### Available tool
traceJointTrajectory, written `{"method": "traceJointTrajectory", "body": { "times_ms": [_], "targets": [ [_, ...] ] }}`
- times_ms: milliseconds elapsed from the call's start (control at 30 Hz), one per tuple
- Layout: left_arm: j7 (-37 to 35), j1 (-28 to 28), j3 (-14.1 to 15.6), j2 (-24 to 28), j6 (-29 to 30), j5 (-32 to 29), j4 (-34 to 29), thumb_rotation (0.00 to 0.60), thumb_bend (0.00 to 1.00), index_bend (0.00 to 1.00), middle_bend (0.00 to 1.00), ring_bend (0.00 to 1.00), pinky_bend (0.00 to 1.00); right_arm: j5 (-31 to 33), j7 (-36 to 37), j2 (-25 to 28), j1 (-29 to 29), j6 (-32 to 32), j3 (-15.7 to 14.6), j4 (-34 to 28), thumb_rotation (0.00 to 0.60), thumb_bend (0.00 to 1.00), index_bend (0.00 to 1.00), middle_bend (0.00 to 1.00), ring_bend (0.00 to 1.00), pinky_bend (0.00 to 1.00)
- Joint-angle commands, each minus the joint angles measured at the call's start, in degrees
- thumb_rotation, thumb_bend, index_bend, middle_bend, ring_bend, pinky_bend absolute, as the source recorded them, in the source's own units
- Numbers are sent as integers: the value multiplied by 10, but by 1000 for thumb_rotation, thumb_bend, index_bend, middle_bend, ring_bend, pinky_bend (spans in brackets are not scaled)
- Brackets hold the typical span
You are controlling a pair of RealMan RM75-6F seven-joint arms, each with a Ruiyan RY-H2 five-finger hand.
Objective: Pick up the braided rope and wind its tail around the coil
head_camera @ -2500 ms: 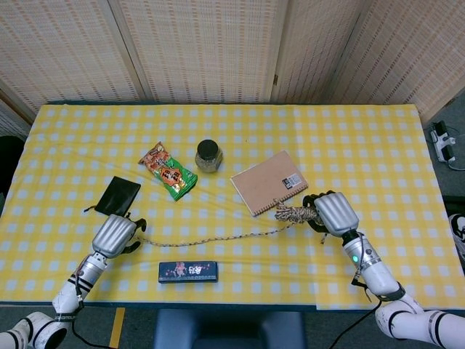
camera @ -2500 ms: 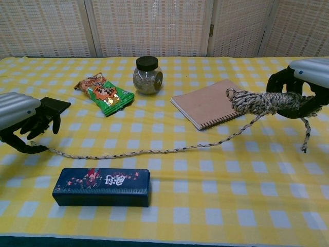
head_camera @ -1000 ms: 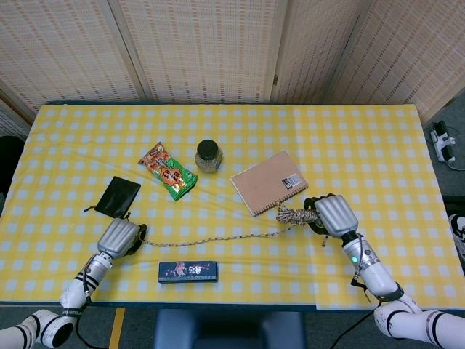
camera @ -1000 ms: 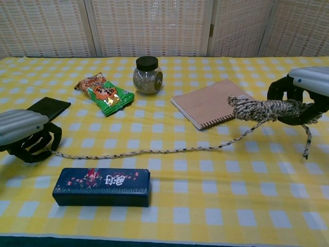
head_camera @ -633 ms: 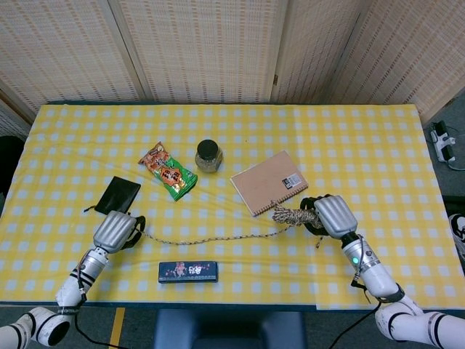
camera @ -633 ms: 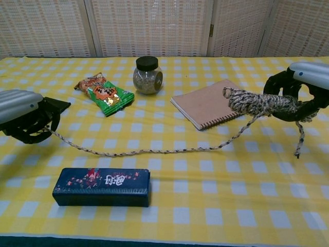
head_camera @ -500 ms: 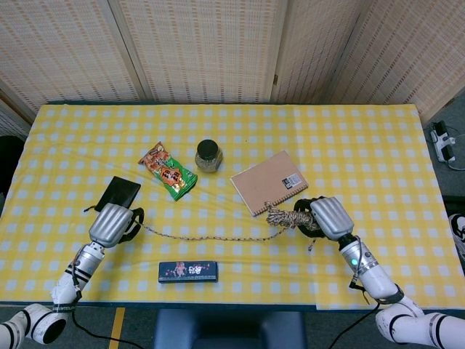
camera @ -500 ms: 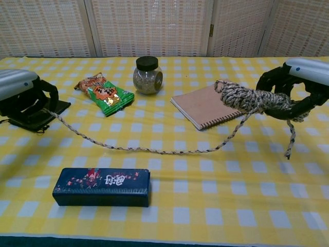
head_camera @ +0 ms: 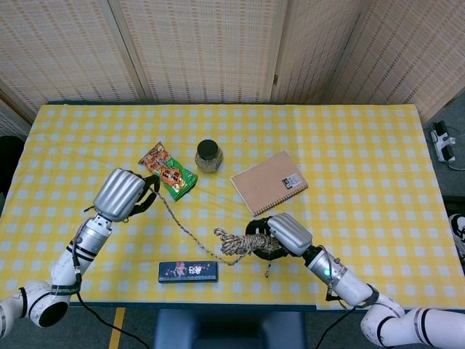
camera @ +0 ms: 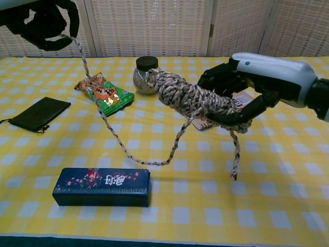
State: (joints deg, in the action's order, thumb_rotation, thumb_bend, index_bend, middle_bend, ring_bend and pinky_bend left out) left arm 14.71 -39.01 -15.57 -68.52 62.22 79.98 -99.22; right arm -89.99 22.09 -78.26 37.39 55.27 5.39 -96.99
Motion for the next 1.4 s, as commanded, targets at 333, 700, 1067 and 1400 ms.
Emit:
{"method": "traceJointTrajectory", "body": {
  "times_ms": [333,700,1067,1400],
  "targets": [
    [118,-83,-46,-13,-29,-66,-115,600,506,634,875,826,802,94,-34,-77,53,-71,34,-10,600,616,776,642,651,559],
    [114,-79,-15,-8,-7,-29,-186,600,505,634,875,825,802,251,-75,-165,63,-52,94,29,600,633,791,651,665,575],
    [21,-2,77,21,57,104,-176,600,509,636,875,824,802,263,-19,-251,41,39,151,114,600,633,810,667,681,603],
    [-83,45,123,26,73,108,-95,600,509,636,875,823,802,250,88,-215,19,10,176,91,600,633,819,675,692,617]
  ]
}}
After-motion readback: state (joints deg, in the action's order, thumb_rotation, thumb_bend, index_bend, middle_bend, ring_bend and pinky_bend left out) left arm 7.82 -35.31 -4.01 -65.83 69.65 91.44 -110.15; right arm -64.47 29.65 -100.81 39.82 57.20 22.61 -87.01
